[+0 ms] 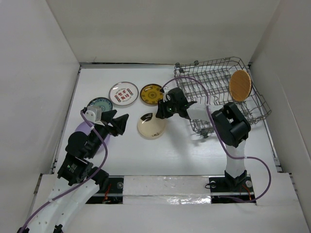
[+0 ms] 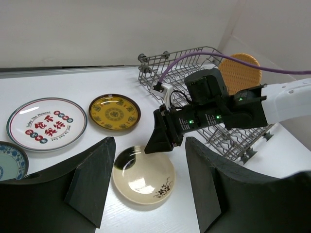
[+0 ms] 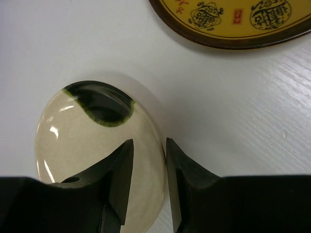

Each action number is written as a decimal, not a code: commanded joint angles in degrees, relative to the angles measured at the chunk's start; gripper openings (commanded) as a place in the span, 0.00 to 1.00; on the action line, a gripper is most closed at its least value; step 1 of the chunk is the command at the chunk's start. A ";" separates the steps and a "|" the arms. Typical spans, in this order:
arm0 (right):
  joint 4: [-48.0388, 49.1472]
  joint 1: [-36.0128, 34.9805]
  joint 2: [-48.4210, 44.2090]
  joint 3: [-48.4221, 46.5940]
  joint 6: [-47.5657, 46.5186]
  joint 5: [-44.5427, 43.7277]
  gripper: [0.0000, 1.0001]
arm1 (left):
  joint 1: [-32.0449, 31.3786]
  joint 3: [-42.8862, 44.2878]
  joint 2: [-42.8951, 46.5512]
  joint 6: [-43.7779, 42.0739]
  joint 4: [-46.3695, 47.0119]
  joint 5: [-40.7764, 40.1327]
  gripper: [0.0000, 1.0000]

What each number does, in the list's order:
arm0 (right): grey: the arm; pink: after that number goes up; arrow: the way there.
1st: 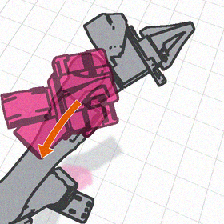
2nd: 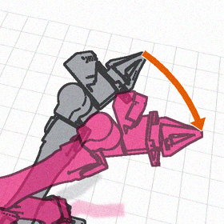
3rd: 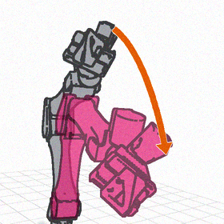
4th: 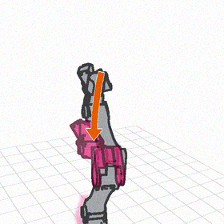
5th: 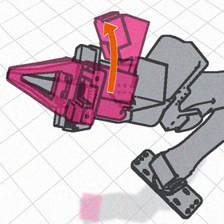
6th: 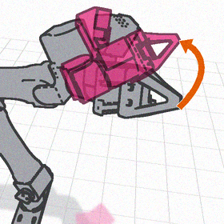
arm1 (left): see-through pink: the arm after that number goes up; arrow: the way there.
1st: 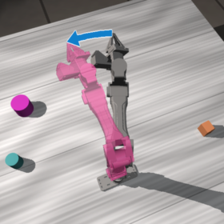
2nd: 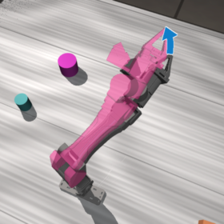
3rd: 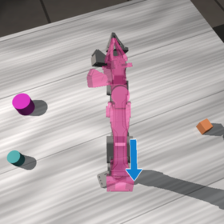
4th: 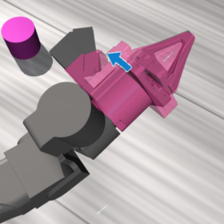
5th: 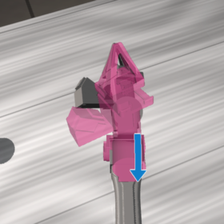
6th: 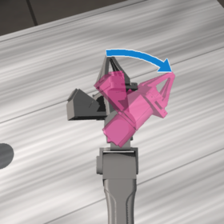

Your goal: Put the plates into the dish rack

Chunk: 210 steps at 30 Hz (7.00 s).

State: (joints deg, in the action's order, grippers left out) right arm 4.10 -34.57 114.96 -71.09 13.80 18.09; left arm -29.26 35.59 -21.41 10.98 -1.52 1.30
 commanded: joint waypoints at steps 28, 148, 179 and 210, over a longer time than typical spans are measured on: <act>10.23 -2.36 -17.71 1.04 2.02 -0.57 0.00 | -0.36 -0.09 5.94 -0.08 2.57 1.77 0.57; -2.61 -3.49 5.72 -25.25 14.64 -38.39 0.58 | -0.36 -0.53 9.02 0.00 3.19 4.41 0.00; -0.85 -3.58 12.66 -17.50 42.89 -44.02 0.46 | -0.36 -0.61 8.58 0.18 3.45 4.93 0.34; 4.85 -7.97 2.73 -8.29 37.88 -54.47 0.02 | -0.36 -0.70 7.70 0.09 3.28 3.62 0.34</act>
State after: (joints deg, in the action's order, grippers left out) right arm 6.28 -41.19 121.58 -80.82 54.41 -32.34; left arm -29.26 35.24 -12.71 11.09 -1.45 5.34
